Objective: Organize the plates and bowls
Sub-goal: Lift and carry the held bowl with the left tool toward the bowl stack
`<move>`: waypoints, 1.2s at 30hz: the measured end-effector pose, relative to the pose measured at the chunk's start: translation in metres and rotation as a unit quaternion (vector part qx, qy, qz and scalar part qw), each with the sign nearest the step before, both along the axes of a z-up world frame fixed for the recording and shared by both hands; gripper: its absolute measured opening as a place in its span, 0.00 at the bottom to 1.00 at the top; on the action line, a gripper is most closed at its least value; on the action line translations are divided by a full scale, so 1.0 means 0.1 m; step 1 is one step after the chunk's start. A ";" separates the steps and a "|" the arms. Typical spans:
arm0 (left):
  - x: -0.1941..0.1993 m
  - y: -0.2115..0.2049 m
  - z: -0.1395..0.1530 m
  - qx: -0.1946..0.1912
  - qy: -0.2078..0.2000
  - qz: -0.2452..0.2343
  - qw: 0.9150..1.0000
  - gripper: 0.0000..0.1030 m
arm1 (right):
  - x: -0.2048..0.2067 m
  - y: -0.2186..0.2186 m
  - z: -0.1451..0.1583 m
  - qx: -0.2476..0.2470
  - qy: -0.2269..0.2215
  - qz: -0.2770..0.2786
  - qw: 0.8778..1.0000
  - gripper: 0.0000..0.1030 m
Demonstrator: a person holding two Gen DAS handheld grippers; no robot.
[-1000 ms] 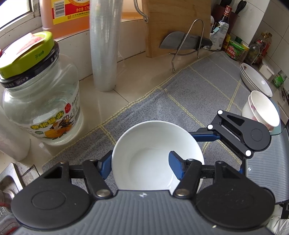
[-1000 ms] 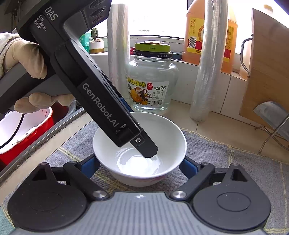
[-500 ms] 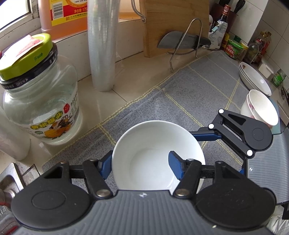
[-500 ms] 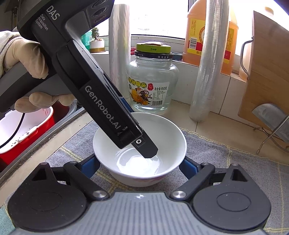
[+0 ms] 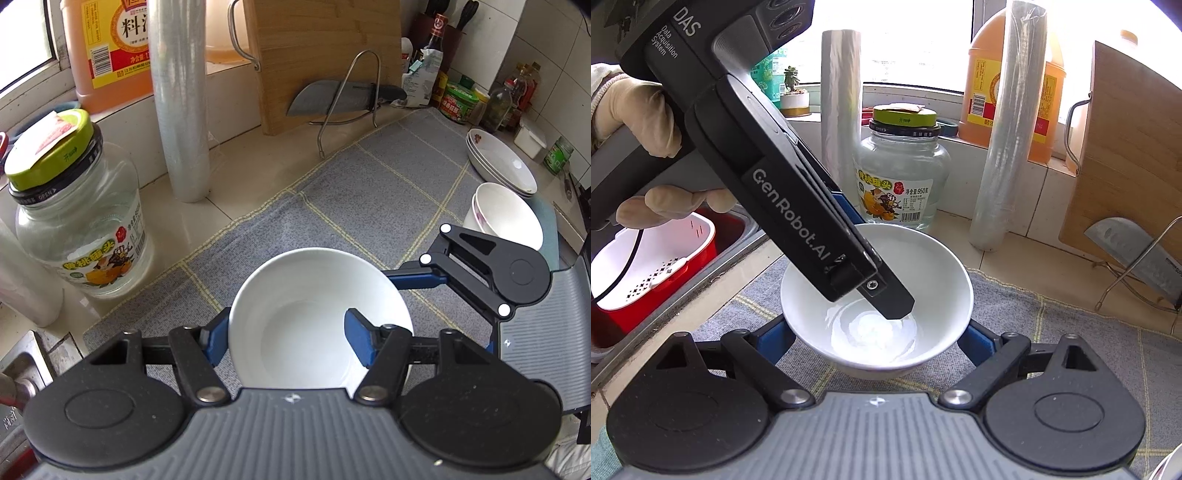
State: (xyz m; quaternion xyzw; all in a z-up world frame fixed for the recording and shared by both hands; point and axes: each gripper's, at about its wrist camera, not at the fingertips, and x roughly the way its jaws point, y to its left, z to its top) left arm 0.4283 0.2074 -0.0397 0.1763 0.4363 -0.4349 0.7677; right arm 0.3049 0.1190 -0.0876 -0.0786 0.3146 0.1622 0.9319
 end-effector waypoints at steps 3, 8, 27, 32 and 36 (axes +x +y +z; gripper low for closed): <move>-0.10 -0.03 0.04 -0.001 -0.005 -0.003 1.000 0.61 | -0.08 -0.02 0.05 -0.001 -0.002 -0.002 1.000 0.93; -0.25 -0.11 0.12 -0.003 -0.012 -0.012 1.000 0.61 | -0.24 -0.09 0.14 0.003 -0.004 -0.010 1.000 0.93; -0.76 -0.86 0.34 -0.019 -0.035 -0.087 0.995 0.61 | -0.81 -0.71 0.37 -0.010 -0.020 -0.080 0.997 0.93; -0.85 -1.16 0.41 -0.025 -0.041 -0.112 0.993 0.61 | -0.92 -0.93 0.44 -0.020 -0.027 -0.106 0.994 0.93; -0.91 -1.43 0.46 -0.032 -0.047 -0.137 0.989 0.61 | -1.01 -1.15 0.47 -0.030 -0.031 -0.128 0.991 0.93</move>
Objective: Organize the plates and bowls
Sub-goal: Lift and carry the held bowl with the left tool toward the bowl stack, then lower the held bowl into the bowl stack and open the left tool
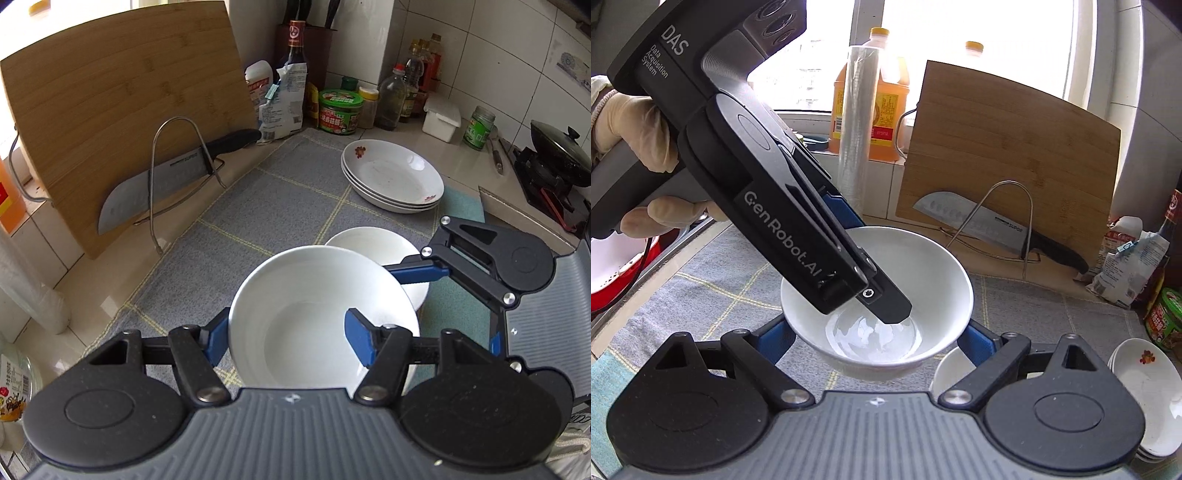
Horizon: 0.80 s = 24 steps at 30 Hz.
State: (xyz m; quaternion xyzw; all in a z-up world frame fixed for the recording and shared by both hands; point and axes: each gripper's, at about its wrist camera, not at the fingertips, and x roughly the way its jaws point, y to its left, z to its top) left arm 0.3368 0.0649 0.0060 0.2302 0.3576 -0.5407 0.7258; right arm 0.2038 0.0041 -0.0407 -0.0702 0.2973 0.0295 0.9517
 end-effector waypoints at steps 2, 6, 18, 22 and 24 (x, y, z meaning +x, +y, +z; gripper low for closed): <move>-0.03 -0.12 0.02 -0.003 -0.002 -0.011 1.000 0.61 | -0.05 -0.10 0.02 -0.006 -0.002 -0.011 1.000 0.93; -0.09 -0.38 0.03 -0.007 -0.005 -0.029 1.000 0.61 | -0.11 -0.31 0.04 -0.011 -0.004 -0.032 0.999 0.93; -0.16 -0.84 -0.17 0.004 0.017 -0.052 0.998 0.61 | -0.17 -0.72 -0.15 0.000 0.022 -0.065 0.998 0.93; -0.16 -0.88 -0.25 0.013 0.023 -0.052 0.998 0.61 | -0.18 -0.76 -0.22 0.004 0.032 -0.063 0.998 0.93; -0.15 -0.89 -0.27 0.014 0.029 -0.050 0.998 0.61 | -0.17 -0.77 -0.23 0.006 0.035 -0.062 0.997 0.93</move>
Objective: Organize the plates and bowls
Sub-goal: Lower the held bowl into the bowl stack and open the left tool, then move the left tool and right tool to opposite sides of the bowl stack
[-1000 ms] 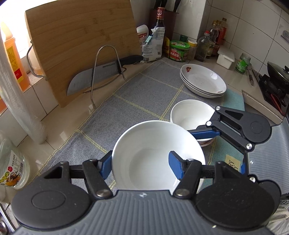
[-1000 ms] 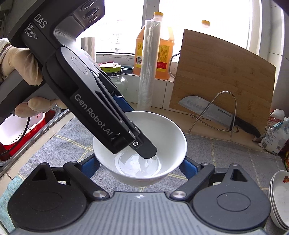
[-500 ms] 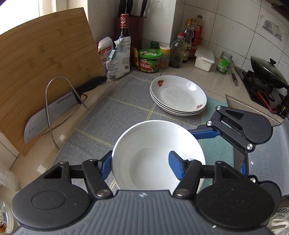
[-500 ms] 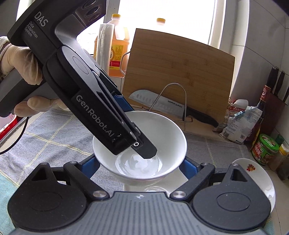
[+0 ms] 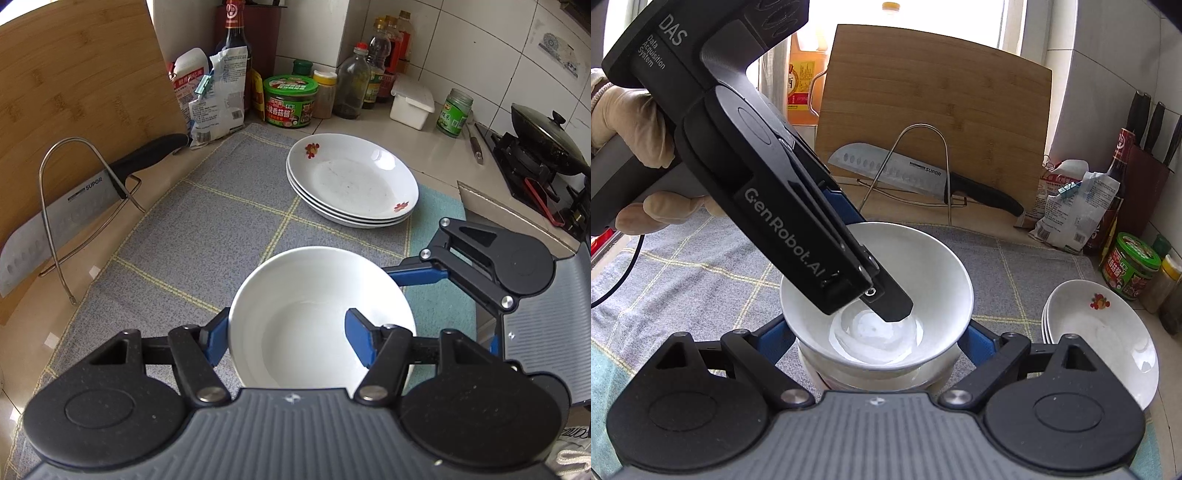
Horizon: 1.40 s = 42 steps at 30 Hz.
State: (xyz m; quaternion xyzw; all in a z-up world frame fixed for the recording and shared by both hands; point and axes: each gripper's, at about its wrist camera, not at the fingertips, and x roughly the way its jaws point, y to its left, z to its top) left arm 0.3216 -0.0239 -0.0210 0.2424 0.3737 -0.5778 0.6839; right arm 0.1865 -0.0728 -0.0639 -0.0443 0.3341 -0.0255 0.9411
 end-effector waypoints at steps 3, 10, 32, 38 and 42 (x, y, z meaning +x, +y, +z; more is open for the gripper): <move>0.01 -0.01 -0.02 0.002 0.002 0.001 1.000 0.61 | 0.01 -0.02 -0.02 0.003 0.003 0.001 1.000 0.93; 0.02 -0.03 -0.06 0.004 0.006 0.003 1.000 0.61 | 0.01 -0.04 -0.03 0.009 0.006 0.002 1.000 0.93; -0.02 0.29 0.03 -0.073 -0.034 0.045 0.996 0.91 | -0.04 -0.06 -0.04 0.014 0.019 0.011 1.000 1.00; -0.11 0.55 0.04 -0.091 -0.050 0.096 0.990 0.92 | -0.15 -0.13 -0.01 0.013 0.010 0.021 1.000 1.00; -0.18 0.73 -0.04 -0.099 -0.033 0.152 0.983 0.92 | -0.26 -0.20 0.06 0.018 -0.011 0.045 0.999 1.00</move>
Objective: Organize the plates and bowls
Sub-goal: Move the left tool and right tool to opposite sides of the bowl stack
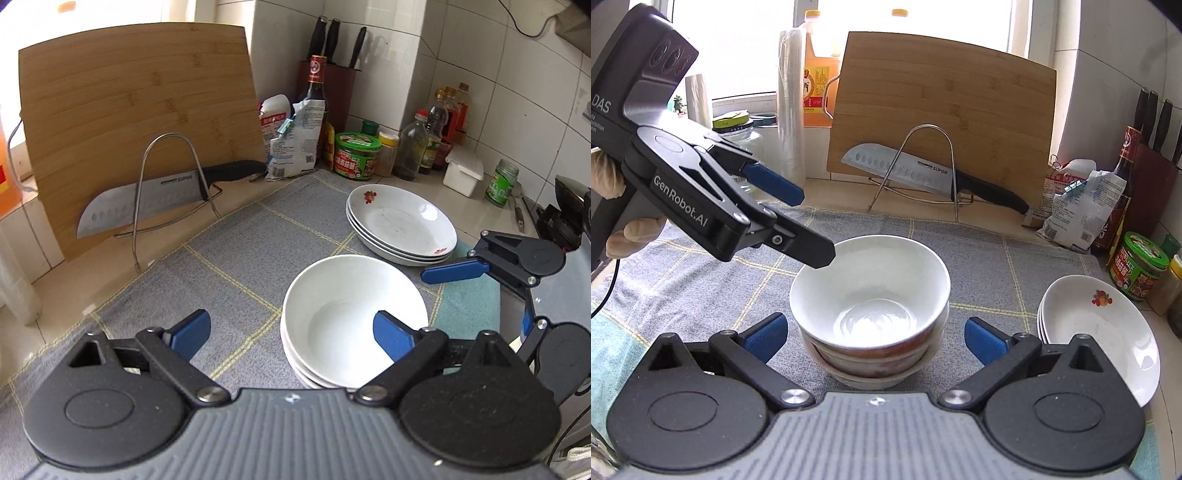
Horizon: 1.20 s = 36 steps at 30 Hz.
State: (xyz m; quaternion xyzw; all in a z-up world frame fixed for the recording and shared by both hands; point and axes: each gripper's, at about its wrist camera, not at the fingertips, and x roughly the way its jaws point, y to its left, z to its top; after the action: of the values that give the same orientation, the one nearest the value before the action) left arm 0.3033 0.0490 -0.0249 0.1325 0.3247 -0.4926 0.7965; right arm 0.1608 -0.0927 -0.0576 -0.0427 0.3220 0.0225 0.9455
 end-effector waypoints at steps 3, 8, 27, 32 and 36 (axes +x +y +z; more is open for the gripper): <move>-0.10 0.13 -0.07 -0.002 0.001 0.051 0.999 0.92 | -0.04 -0.03 0.04 0.007 -0.010 0.027 1.000 1.00; -0.31 0.29 -0.21 0.008 0.000 0.108 0.994 0.92 | -0.07 -0.09 0.01 0.011 0.000 0.046 0.999 1.00; -0.72 0.23 -0.64 0.025 0.017 0.122 0.992 0.95 | -0.15 -0.35 -0.53 0.001 0.108 -0.004 0.994 1.00; -0.78 0.04 -0.70 0.052 0.008 0.162 0.985 0.95 | 0.14 -0.54 -0.61 0.000 0.113 0.084 0.990 1.00; -0.84 -0.14 -0.73 0.079 0.006 0.194 0.978 0.95 | 0.28 -0.69 -0.67 0.002 0.124 0.157 0.980 1.00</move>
State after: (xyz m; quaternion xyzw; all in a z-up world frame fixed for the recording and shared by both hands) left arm 0.2190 0.0352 -0.0979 0.1260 0.3867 -0.3022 0.8621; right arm 0.1889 -0.1620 -0.1248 -0.0879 0.4260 0.1763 0.8830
